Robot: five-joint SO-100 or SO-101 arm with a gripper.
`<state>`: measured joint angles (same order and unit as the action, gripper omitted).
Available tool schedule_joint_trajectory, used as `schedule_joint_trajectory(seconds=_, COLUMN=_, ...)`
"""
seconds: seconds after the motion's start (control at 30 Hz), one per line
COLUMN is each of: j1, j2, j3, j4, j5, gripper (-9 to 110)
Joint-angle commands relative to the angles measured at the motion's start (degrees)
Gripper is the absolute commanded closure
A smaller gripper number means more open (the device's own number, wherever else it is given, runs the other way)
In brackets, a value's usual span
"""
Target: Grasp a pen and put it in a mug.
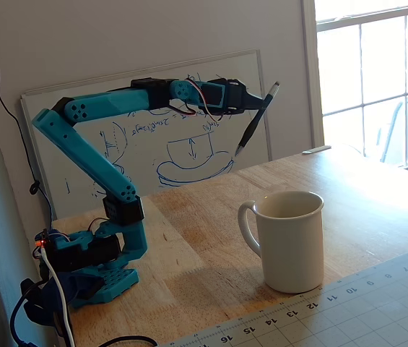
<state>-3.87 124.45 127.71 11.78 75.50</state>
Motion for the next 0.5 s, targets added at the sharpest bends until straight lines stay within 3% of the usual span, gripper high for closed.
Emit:
schedule_joint_trajectory(seconds=0.0, j1=5.1, j2=7.21, j3=-0.26, j4=-6.68, j5=-0.62, gripper=100)
schedule_joint_trajectory(seconds=0.47, j1=26.81, j2=14.33, j3=21.09, j4=-44.91, j5=-0.62, gripper=100)
